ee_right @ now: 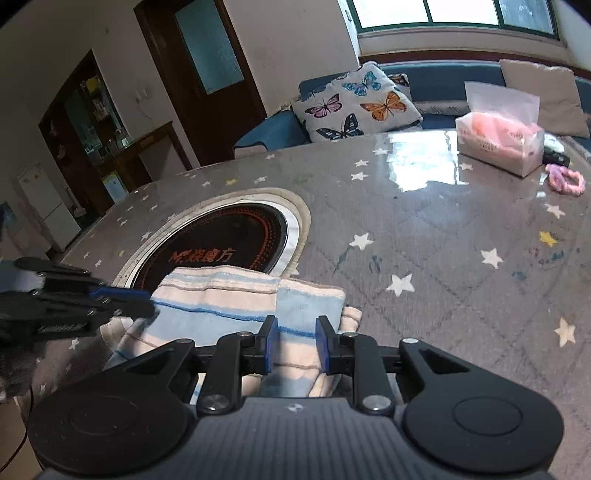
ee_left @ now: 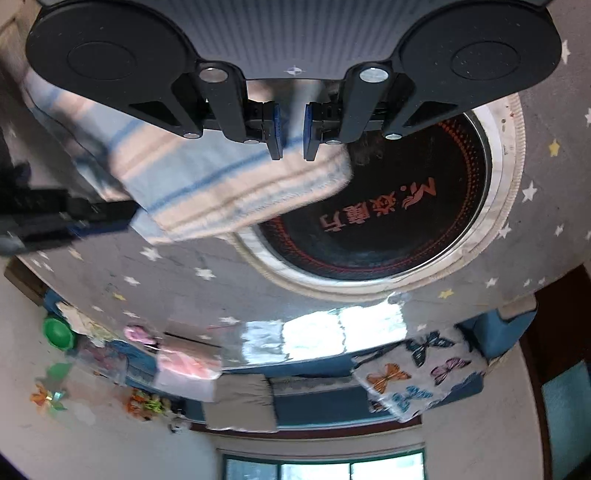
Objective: Fold clothes
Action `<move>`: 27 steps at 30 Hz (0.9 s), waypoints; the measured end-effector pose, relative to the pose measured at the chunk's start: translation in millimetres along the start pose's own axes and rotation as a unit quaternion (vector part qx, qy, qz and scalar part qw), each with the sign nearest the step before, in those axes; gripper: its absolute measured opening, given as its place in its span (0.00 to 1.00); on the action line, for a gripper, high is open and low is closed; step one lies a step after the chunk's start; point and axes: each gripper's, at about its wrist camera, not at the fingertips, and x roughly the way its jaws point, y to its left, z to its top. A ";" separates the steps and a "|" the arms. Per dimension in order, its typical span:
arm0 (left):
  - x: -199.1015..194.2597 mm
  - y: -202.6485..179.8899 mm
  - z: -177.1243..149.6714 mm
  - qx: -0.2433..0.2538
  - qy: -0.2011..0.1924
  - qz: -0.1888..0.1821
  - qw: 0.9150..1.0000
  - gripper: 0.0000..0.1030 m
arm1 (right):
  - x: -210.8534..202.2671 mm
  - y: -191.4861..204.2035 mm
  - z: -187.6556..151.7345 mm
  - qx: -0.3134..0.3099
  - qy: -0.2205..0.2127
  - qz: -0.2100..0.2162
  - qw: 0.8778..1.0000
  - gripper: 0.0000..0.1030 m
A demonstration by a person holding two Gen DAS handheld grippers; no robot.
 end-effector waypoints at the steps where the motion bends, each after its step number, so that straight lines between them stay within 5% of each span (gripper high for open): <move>1: 5.7 2.9 -0.1 -0.004 0.005 0.002 1.000 0.13 | 3.5 -1.2 -0.5 0.001 0.003 -0.002 1.000 0.21; 8: 10.9 13.6 2.8 -0.017 0.012 0.012 1.000 0.13 | 4.4 -6.8 1.2 0.005 0.005 -0.014 1.000 0.22; 17: 9.9 -22.2 28.6 0.000 -0.014 -0.063 0.998 0.13 | 14.8 16.2 14.9 -0.037 -0.003 0.006 0.999 0.22; 27: 41.2 -31.9 31.9 0.002 0.009 -0.072 0.997 0.13 | 25.8 15.3 6.9 -0.043 0.007 -0.001 0.999 0.22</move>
